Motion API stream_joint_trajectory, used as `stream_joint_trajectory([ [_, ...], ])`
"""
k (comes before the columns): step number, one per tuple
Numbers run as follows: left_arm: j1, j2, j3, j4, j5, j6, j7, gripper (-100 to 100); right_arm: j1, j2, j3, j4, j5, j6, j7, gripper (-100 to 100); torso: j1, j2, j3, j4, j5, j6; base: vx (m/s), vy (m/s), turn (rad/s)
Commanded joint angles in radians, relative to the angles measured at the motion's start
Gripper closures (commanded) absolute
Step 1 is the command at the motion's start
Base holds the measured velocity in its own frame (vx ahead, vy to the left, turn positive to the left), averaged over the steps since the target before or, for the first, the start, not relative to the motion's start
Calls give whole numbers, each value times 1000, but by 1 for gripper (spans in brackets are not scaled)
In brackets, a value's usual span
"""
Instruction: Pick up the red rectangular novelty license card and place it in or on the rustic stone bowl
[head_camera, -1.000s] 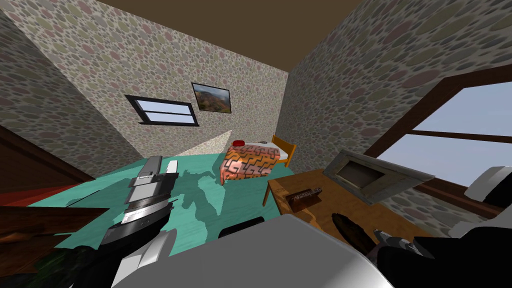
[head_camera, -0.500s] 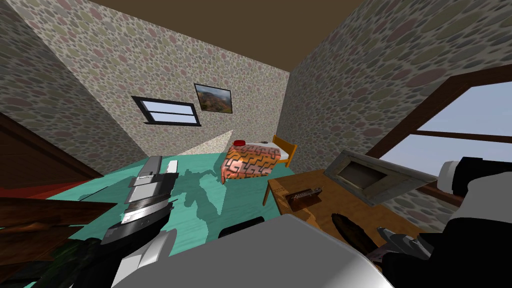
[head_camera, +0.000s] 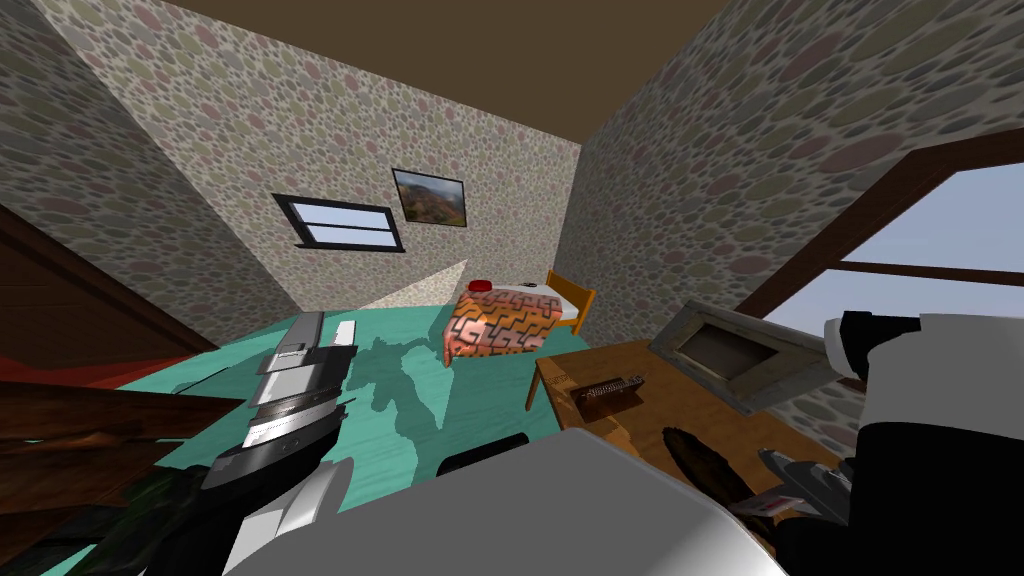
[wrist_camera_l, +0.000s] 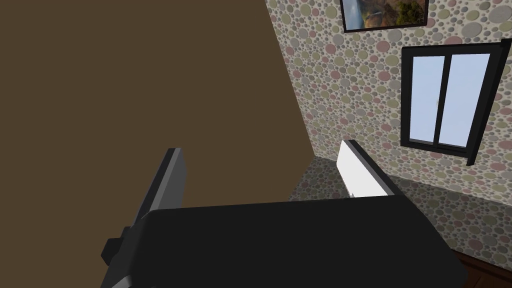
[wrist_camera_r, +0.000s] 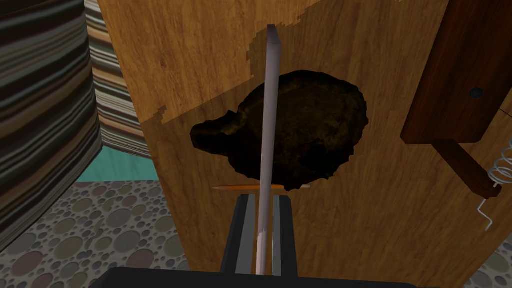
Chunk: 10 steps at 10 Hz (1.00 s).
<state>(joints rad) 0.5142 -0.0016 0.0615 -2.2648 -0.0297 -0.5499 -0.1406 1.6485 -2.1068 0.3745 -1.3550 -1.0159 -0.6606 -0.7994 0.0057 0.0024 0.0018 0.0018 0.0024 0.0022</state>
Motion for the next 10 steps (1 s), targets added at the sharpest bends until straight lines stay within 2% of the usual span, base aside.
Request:
stream_joint_trajectory([
  [1,0,0,0,0,0,0,0,0,21,-16,-1,16,-2,-30,-21,100,0,0,0,0,0,0,-10,-13,12],
  [3,0,0,0,0,0,0,0,0,86,-70,7,63,-27,-95,-72,100,0,0,0,0,0,0,-9,-17,28],
  [4,0,0,0,0,0,0,0,0,91,-70,7,63,-27,-110,-72,100,0,0,0,0,0,-1,-7,-17,16],
  [6,0,0,0,0,0,0,0,0,158,-118,14,107,-54,-174,-114,100,0,-1,0,0,0,-1,0,-18,15],
  [7,0,0,0,0,0,0,0,0,158,-118,14,107,-54,-183,-114,100,0,-1,-1,0,0,-1,4,-18,12],
  [10,0,0,0,0,0,0,0,0,251,-173,21,170,-95,-275,-157,100,0,-2,-1,-1,0,-2,14,-22,5],
])
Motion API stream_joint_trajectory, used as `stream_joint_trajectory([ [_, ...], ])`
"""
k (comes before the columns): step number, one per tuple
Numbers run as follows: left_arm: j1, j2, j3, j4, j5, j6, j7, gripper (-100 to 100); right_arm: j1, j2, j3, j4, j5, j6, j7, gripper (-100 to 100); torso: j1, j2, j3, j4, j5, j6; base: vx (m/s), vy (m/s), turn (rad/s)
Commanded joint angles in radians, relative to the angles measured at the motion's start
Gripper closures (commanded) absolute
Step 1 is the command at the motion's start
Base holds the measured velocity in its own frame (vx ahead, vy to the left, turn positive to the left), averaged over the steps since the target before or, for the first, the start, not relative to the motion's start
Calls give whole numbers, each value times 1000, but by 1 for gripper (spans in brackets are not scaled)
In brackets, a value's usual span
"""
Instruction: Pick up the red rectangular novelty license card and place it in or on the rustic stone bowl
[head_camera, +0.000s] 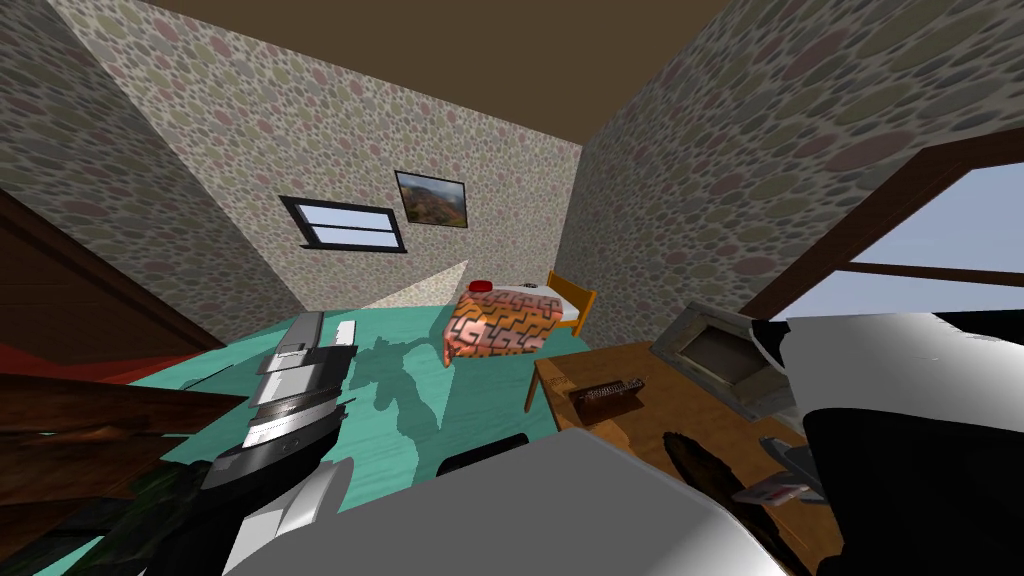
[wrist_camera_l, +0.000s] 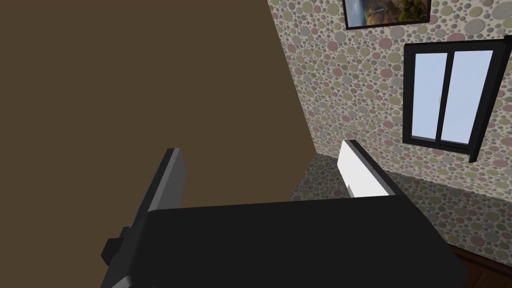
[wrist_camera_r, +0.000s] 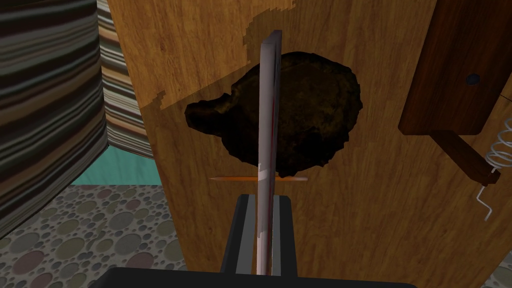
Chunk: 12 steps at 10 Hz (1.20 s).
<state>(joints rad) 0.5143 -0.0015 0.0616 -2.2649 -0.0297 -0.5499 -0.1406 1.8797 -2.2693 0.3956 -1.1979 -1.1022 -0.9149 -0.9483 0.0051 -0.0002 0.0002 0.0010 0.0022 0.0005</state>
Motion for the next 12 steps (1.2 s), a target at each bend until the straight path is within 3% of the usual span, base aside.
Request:
stream_joint_trajectory([
  [1,0,0,0,0,0,0,0,0,50,-24,2,33,-22,-48,-18,100,0,0,0,0,0,0,20,-34,-6],
  [8,0,0,0,0,0,0,0,0,208,-63,5,150,-110,-165,-23,100,0,-2,-2,-1,1,1,40,-27,-27],
  [9,0,0,0,0,0,0,0,0,199,-62,2,143,-101,-158,-27,100,1,-3,-2,-1,1,1,29,-13,-10],
  [10,0,0,0,0,0,0,0,0,201,-61,2,145,-103,-160,-26,-100,2,-2,-2,-1,1,1,0,0,0],
  [12,0,0,0,0,0,0,0,0,201,-62,2,145,-102,-160,-26,-100,3,0,0,-1,1,1,0,0,0],
])
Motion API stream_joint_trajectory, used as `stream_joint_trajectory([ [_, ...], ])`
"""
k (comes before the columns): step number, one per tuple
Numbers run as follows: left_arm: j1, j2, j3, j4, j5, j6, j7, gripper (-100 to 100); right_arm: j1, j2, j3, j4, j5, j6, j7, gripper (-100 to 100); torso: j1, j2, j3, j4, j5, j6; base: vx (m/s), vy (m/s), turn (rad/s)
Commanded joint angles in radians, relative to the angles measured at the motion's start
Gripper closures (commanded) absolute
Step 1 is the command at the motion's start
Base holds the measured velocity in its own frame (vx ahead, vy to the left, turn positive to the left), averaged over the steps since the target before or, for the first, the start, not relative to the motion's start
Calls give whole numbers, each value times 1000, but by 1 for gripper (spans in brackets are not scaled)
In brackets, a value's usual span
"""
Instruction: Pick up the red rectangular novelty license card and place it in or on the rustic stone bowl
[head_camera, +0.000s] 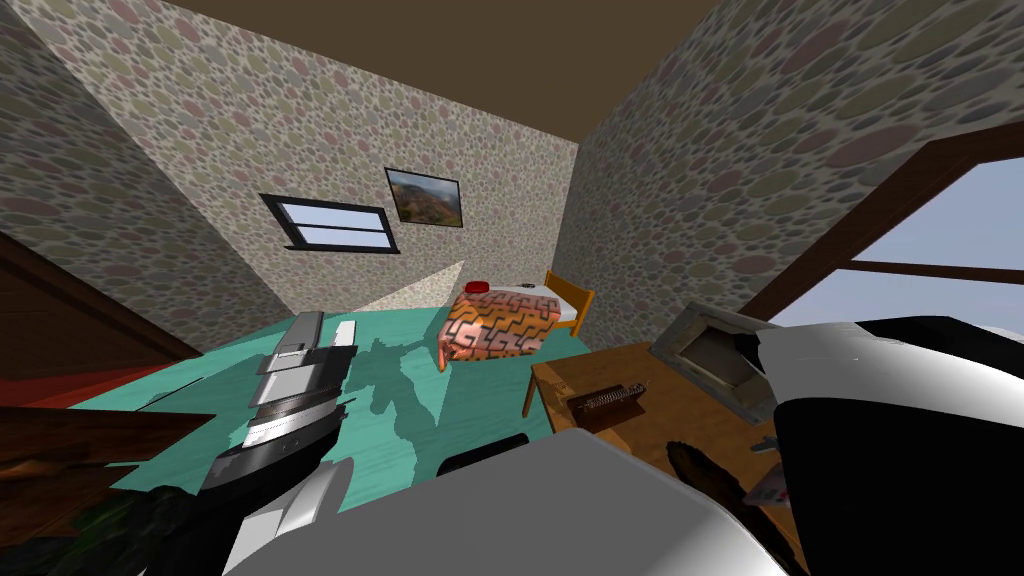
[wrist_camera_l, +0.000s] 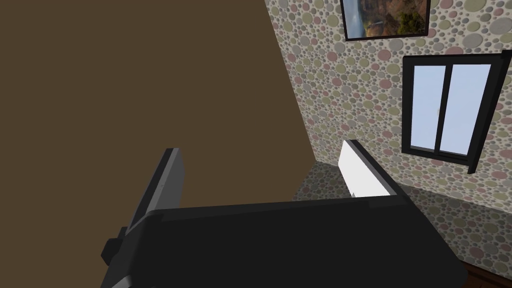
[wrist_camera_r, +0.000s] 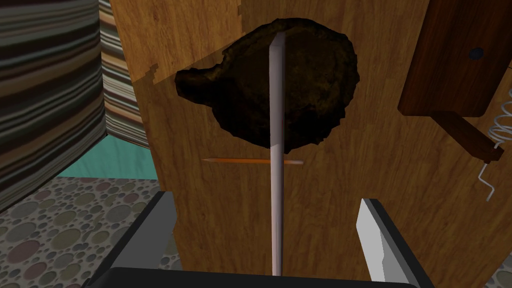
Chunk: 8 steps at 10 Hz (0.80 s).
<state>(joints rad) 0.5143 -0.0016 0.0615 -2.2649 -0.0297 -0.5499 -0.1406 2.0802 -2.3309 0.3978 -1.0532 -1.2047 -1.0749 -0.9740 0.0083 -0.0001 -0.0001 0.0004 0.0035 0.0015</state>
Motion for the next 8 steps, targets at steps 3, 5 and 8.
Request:
stream_joint_trajectory([
  [3,0,0,0,0,0,0,0,0,0,0,0,0,0,0,0,0,0,0,0,0,0,0,0,0,0],
  [5,0,0,0,0,0,0,0,0,-16,45,20,11,31,-26,8,-100,0,-1,0,0,0,0,35,-7,34],
  [8,0,0,0,0,0,0,0,0,-36,106,47,26,71,-60,18,-100,0,-3,-2,-1,0,0,51,-5,31],
])
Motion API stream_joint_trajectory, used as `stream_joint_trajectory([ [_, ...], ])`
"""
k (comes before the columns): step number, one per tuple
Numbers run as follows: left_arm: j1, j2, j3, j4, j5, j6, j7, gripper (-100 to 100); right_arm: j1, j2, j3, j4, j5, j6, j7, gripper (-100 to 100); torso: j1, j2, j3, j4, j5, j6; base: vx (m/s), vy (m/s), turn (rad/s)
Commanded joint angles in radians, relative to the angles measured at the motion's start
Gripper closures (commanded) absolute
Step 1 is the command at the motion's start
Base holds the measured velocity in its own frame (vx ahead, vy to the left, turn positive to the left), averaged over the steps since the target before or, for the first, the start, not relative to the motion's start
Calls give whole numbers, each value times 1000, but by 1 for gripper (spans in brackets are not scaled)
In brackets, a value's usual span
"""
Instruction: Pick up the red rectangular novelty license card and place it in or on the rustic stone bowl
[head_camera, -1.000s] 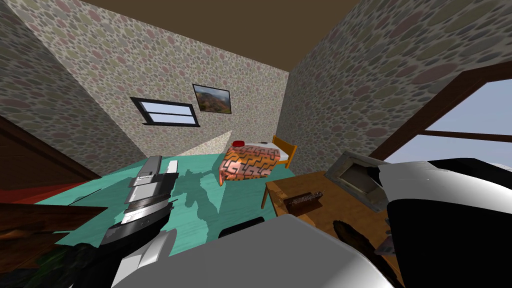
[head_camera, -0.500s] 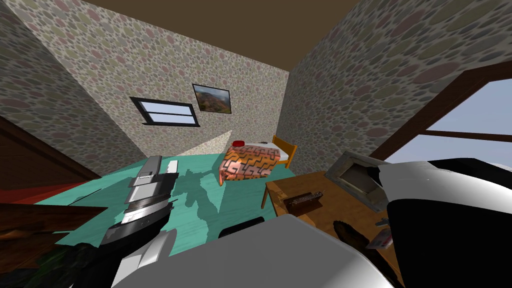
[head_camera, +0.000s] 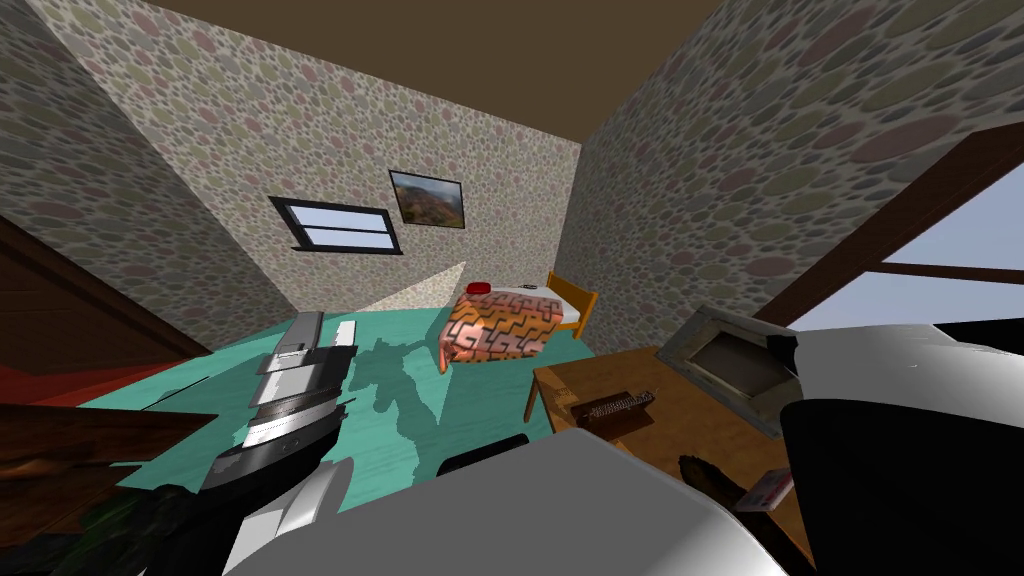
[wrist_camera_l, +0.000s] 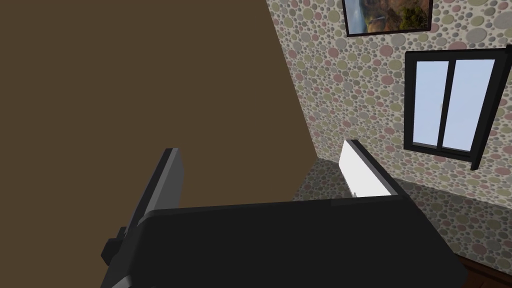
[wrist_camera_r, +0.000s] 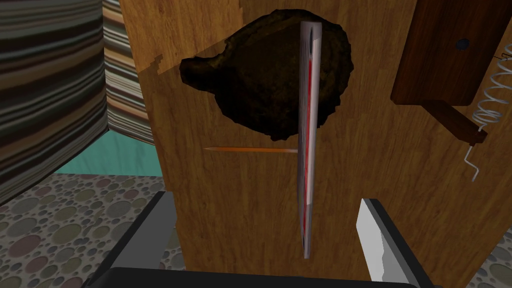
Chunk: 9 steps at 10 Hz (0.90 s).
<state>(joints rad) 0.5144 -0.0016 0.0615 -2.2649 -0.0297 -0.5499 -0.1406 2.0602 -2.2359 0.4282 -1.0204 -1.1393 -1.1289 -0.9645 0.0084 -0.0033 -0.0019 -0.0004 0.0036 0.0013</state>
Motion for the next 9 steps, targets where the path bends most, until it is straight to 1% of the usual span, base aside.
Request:
stream_joint_trajectory([
  [1,0,0,0,0,0,0,0,0,-27,41,31,0,26,-23,13,-100,0,0,0,0,0,0,57,-10,43],
  [2,0,0,0,0,0,0,0,0,-27,41,31,0,26,-23,13,-100,0,0,0,0,0,0,41,-9,11],
  [3,0,0,0,0,0,0,0,0,-14,37,16,5,25,-19,10,-100,0,1,0,0,0,0,14,-3,0],
  [4,0,0,0,0,0,0,0,0,-16,38,19,4,25,-21,11,0,0,2,1,0,0,0,0,0,0],
  [9,0,0,0,0,0,0,0,0,-16,38,18,4,25,-21,11,0,0,3,2,1,0,0,0,0,0],
])
